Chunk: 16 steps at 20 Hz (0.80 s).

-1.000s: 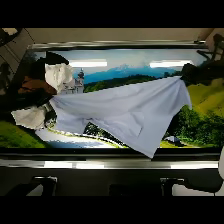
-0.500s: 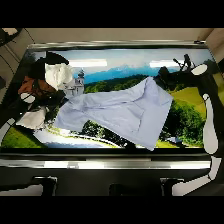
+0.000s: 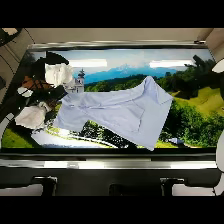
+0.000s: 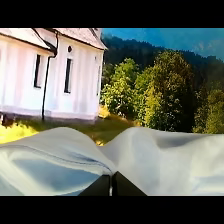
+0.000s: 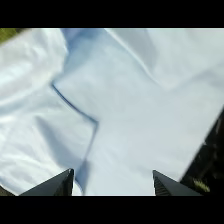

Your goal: Fold the shirts.

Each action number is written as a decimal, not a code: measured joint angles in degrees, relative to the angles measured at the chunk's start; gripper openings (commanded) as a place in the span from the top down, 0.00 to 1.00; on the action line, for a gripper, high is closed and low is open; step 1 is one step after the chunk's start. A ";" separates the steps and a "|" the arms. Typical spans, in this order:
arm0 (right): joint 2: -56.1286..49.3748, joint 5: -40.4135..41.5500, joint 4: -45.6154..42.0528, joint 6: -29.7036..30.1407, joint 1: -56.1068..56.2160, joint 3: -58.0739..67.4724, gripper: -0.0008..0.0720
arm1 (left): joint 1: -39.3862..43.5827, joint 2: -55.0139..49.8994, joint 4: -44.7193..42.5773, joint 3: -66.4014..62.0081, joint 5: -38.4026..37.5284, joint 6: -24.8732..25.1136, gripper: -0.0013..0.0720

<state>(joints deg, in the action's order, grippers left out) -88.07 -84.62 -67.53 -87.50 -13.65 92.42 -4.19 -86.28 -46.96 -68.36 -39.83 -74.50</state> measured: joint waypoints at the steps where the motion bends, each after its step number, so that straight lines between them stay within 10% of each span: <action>1: 1.66 -2.49 -1.46 -0.44 -0.04 -3.06 0.14 | -0.02 -0.17 -0.55 -0.13 0.00 0.39 0.95; 16: 18.08 11.63 7.98 -6.25 4.26 -55.98 0.22 | -0.04 -0.50 -2.14 -0.48 -3.34 1.68 0.95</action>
<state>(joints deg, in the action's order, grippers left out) -70.00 -72.99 -59.55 -93.76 -9.39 36.45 -4.23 -86.78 -49.10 -68.84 -43.18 -72.82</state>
